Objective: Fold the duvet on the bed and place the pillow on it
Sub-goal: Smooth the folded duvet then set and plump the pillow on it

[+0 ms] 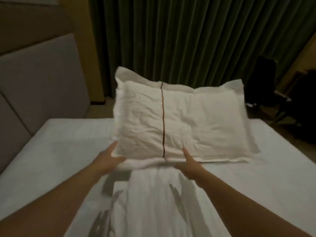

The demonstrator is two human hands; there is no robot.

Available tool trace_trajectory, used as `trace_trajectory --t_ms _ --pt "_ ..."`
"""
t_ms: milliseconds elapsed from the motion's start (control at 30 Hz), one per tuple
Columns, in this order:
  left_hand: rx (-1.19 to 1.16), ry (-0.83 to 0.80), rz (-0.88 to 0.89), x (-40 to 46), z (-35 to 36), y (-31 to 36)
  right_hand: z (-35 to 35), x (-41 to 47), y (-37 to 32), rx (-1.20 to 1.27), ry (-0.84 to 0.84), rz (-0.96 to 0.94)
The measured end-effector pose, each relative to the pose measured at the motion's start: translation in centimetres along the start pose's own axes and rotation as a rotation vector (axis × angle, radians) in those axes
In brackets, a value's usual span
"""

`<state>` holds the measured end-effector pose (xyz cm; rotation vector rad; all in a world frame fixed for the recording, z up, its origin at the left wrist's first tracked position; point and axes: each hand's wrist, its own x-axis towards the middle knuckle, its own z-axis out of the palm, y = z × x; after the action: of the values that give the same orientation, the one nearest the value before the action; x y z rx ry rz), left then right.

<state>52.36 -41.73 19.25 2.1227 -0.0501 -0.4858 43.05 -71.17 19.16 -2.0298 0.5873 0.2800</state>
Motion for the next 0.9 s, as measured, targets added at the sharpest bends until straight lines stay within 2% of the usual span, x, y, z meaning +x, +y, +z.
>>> trace_trajectory --t_ms 67,167,267,367,467,567,667,733,800,900 --pt "0.088 -0.076 -0.075 -1.5 5.3 -4.2 -0.2 0.6 6.3 -0.149 0.004 0.054" --pt "0.291 -0.039 -0.091 -2.0 11.0 -8.0 -2.8 0.5 12.3 -0.430 0.157 0.076" --pt "0.402 -0.039 -0.079 -2.9 14.2 -6.7 -7.6 -0.1 15.3 -0.632 0.175 0.101" --pt "0.379 -0.008 -0.124 -4.6 15.3 -6.3 -11.4 -0.8 18.7 -0.709 0.145 0.188" --pt "0.221 -0.030 -0.224 -7.4 15.8 -7.3 -14.5 -1.7 22.9 -0.679 0.115 0.256" --pt "0.126 -0.089 -0.204 -9.7 16.7 -8.3 -16.8 -1.4 26.5 -0.605 0.067 0.248" --pt "0.258 -0.104 -0.117 -11.1 16.7 -8.5 -17.8 -0.6 28.6 -0.599 0.012 0.223" --pt "0.398 -0.112 -0.063 -12.3 16.8 -8.6 -17.8 -0.7 28.4 -0.565 -0.027 0.216" --pt "0.437 -0.125 -0.040 -14.0 17.1 -9.0 -18.1 -1.3 27.3 -0.508 -0.074 0.192" --pt "0.192 -0.098 -0.080 -15.5 17.0 -9.3 -19.8 -3.2 26.5 -0.313 -0.145 0.107"
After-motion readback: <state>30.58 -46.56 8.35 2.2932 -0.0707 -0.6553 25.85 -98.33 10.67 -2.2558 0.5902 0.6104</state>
